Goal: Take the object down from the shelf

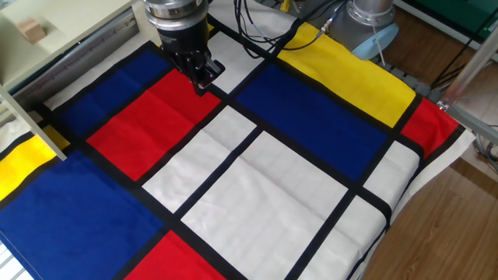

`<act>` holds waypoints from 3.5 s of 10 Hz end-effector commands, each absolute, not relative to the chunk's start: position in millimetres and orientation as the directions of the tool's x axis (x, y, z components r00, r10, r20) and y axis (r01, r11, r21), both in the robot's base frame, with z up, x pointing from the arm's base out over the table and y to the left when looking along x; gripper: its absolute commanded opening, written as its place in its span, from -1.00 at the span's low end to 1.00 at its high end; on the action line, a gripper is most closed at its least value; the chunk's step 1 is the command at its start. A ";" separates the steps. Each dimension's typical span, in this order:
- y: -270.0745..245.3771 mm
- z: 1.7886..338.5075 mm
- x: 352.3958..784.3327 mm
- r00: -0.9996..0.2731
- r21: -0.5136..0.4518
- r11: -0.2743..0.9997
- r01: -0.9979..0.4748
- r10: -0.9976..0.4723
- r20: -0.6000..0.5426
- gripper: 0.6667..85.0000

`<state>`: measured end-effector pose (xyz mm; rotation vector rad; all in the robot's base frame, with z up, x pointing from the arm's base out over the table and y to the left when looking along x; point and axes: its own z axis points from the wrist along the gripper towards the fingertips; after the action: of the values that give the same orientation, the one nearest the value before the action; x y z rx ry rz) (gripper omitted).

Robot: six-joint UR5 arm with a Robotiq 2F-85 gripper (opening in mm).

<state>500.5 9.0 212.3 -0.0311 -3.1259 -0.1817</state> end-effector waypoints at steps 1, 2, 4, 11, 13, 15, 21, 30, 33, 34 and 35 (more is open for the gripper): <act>5.0 211.3 497.8 -1.000 0.114 0.993 -0.004 -0.005 0.011 -0.94; 3.7 209.9 499.0 -1.000 0.110 0.994 -0.013 -0.014 0.010 -0.95; 4.9 210.0 498.2 -1.000 0.115 0.993 -0.022 -0.024 0.012 -0.99; 5.7 210.4 514.7 -0.998 0.119 0.992 0.040 0.046 -0.044 -0.99; 8.0 211.0 519.5 -0.997 0.129 0.991 0.041 0.050 -0.062 -0.99; 8.8 210.8 513.8 -0.999 0.129 0.992 -0.013 -0.007 -0.047 -0.94; -47.3 220.2 467.0 -0.987 0.108 0.982 -0.155 -0.159 0.030 -0.31; -101.0 225.6 442.2 -0.996 0.035 0.996 -0.083 -0.084 0.004 -0.99; -90.2 226.2 448.2 -0.997 0.075 0.995 -0.070 -0.068 -0.021 -0.99; -88.2 226.4 449.8 -0.998 0.082 0.995 -0.055 -0.053 -0.027 -0.99; -82.7 227.1 453.0 -0.999 0.104 0.994 -0.038 -0.034 -0.038 -0.99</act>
<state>447.0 -93.3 224.6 0.1090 -3.1487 -0.0946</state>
